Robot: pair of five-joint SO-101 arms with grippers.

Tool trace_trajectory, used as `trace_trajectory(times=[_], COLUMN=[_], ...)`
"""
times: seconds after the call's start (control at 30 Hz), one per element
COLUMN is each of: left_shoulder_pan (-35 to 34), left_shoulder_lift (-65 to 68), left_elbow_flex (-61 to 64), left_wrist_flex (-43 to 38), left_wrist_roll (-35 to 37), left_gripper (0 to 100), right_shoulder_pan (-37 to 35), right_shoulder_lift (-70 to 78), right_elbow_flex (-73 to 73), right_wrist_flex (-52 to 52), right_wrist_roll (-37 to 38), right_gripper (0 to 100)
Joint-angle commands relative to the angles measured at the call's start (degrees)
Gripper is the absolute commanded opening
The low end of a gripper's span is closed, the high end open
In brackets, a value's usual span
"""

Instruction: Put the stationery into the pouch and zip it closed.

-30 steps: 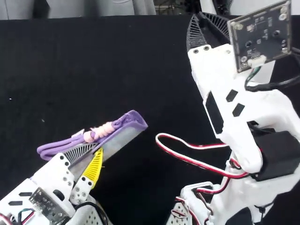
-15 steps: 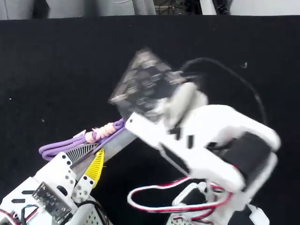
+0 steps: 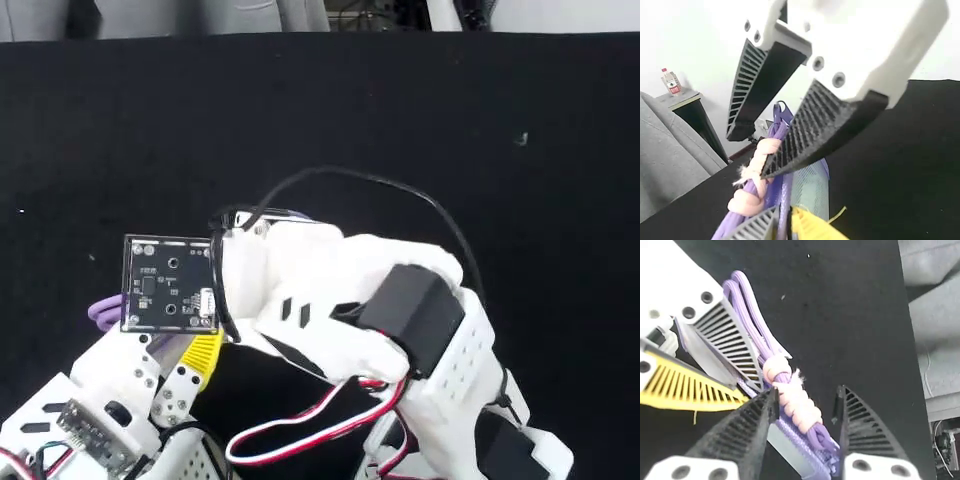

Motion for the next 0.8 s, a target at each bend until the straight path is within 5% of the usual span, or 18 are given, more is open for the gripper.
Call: trace_trajectory(times=[0.0, 0.77], left_shoulder_pan=[0.22, 0.22], left_shoulder_lift=[0.00, -0.09], left_elbow_flex=[1.19, 2.07], left_wrist_flex=[-2.99, -9.32], left_wrist_roll=[0.00, -9.41], left_gripper=[3, 3], right_shoulder_pan=[-0.88, 3.52], right_shoulder_lift=[-0.31, 4.70], right_elbow_flex=[-0.13, 6.11], right_wrist_flex=[1.41, 1.85], right_wrist_roll=[0.70, 9.93], right_gripper=[19.1, 18.9])
